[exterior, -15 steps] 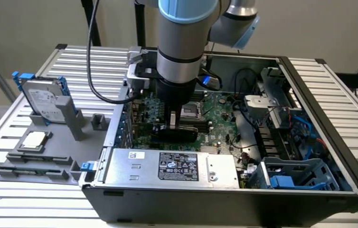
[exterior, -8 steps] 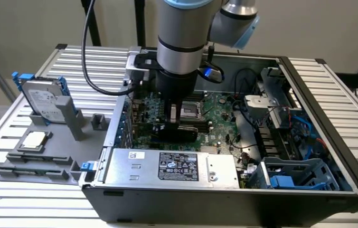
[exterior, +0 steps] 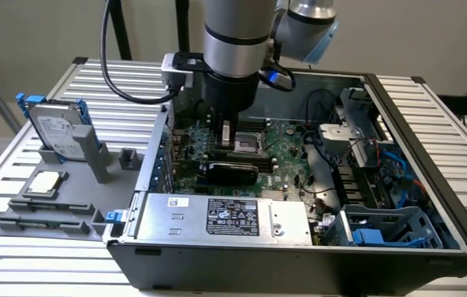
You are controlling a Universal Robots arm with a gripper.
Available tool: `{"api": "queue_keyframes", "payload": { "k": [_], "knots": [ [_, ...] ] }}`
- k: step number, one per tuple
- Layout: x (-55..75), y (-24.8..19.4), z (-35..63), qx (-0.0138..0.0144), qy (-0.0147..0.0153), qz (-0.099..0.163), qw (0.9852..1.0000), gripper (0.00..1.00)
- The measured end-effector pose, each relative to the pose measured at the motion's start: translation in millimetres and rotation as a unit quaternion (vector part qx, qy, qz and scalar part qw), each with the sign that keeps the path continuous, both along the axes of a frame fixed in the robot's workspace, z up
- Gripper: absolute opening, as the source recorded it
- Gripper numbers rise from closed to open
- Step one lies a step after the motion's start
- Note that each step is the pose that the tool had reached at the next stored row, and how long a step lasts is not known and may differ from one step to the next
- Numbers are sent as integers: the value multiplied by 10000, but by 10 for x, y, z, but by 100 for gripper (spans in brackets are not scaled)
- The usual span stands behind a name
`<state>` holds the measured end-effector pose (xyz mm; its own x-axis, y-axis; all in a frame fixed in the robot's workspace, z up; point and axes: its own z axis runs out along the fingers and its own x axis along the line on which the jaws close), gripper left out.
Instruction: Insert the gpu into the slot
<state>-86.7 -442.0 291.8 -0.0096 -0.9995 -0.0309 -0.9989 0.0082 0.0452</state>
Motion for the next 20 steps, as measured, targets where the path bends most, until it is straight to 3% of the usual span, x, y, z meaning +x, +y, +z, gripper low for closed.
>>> {"api": "queue_keyframes", "payload": {
  "k": [1,2,4,12,20],
  "knots": [
    [-9,11,1,-1,1,0,10000,24],
    [-19,21,-3,-1,0,1,10000,13],
    [-38,32,-36,-1,-3,2,10000,11],
    [-66,41,-179,-1,-8,11,10000,11],
    [-74,44,-257,-10,-3,13,10000,11]
  ]
}}
